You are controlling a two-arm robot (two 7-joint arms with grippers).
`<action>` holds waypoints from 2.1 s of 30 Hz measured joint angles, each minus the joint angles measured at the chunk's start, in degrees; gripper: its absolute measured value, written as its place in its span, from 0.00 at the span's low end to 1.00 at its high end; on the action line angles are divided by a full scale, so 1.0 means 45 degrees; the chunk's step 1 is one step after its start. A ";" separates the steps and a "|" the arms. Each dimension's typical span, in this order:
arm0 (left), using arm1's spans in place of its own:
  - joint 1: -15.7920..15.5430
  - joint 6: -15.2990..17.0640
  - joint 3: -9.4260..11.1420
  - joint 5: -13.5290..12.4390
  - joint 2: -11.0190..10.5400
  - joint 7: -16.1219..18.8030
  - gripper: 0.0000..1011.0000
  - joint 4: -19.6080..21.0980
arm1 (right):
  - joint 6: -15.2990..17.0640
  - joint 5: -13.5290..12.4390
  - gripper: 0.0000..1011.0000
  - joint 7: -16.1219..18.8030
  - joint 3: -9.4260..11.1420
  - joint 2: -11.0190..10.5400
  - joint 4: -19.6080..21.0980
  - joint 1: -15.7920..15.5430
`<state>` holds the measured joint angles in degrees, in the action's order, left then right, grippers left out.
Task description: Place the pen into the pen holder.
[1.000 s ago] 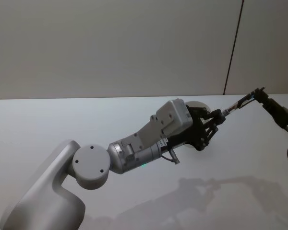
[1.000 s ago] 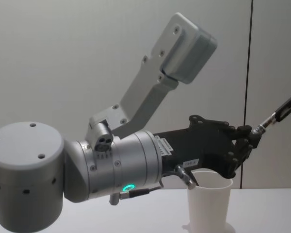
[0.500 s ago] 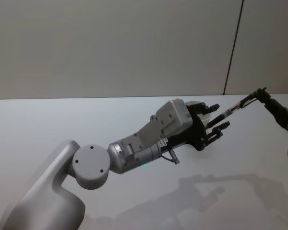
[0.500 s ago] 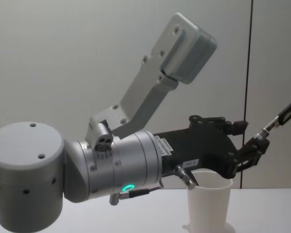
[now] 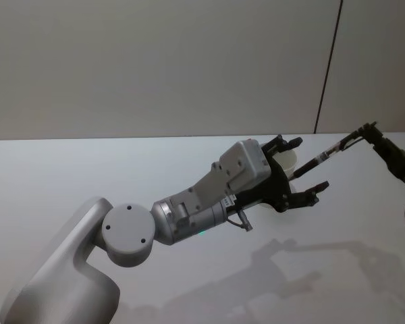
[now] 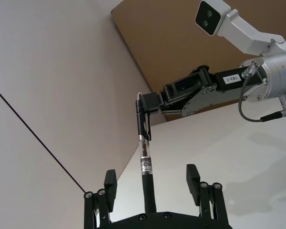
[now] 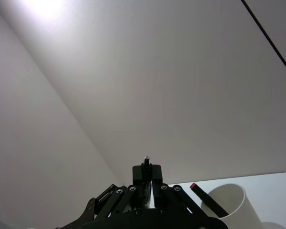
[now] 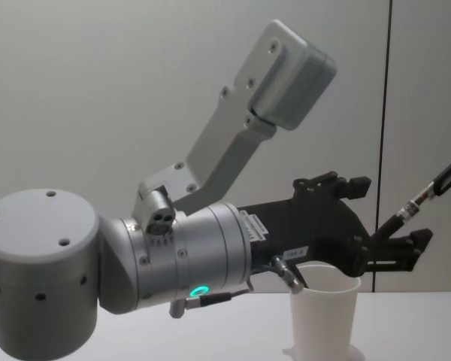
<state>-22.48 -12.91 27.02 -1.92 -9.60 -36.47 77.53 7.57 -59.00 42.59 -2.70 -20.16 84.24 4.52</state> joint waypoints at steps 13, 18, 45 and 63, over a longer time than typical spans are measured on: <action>0.0000 0.0000 0.0000 0.0000 -0.0001 0.0001 0.99 0.0000 | -0.0582 0.0823 0.10 -0.0417 -0.0025 -0.0128 -0.0327 0.0516; 0.0000 0.0000 0.0000 0.0000 0.0000 0.0000 0.99 0.0000 | -0.0811 0.1313 0.10 -0.0409 -0.0041 -0.0190 -0.0648 0.0944; 0.0000 0.0001 0.0000 0.0000 0.0000 0.0000 0.99 0.0000 | -0.1751 0.4228 0.10 0.1122 -0.0716 0.0086 -0.3974 0.4210; 0.0000 0.0001 0.0000 0.0000 -0.0001 0.0000 0.99 -0.0001 | -0.2318 0.6119 0.10 0.1556 -0.1545 0.0618 -0.6712 0.6130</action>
<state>-22.48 -12.90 27.02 -1.92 -9.60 -36.47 77.53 -2.86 -31.46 49.60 -9.66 -17.38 54.04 32.10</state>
